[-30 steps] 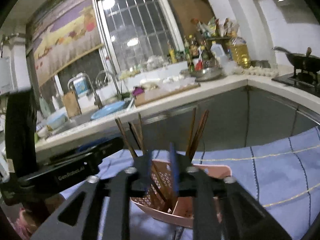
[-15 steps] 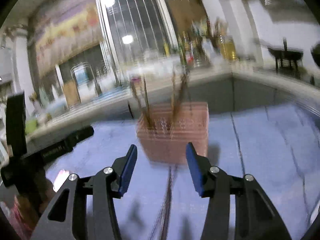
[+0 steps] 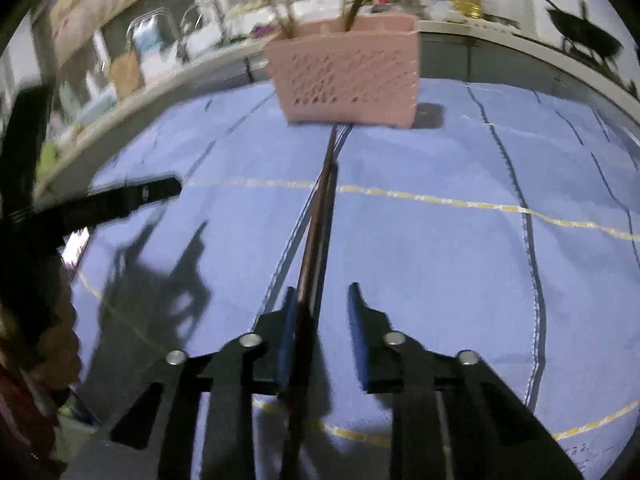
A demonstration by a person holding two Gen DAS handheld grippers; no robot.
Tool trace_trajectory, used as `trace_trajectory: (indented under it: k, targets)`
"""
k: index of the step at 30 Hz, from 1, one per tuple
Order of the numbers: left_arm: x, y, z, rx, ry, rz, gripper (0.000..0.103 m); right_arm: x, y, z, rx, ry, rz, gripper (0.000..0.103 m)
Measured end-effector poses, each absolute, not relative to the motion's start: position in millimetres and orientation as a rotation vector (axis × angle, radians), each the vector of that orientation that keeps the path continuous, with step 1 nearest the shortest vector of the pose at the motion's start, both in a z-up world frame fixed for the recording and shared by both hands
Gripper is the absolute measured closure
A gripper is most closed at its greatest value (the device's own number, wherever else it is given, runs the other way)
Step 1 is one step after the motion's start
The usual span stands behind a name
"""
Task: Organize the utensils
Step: 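Bring the open right tool down to the remaining chopsticks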
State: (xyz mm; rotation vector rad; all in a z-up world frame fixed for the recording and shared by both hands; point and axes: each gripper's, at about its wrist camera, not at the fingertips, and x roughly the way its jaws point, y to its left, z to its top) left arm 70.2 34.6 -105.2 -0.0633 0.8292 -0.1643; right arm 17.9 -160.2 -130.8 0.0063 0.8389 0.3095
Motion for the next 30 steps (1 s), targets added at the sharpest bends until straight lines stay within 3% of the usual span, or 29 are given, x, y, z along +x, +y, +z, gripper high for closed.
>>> trace_trajectory:
  k: [3,5,21,30]
  targets:
    - [67,18,-104,-0.032,0.828,-0.203,0.047,17,-170,-131,0.042,0.839,0.302,0.098]
    - [67,5,-105,-0.011,0.838,-0.232,0.047,19,-177,-135,0.038,0.854,0.271,0.099]
    - [99,-65,-127,0.052,0.954,-0.290,0.047,13,-223,-131,0.261,0.813,0.281,0.099]
    - [95,-67,-134,0.087,0.941,-0.242,0.043,14,-229,-137,0.297,0.823,0.286,0.099]
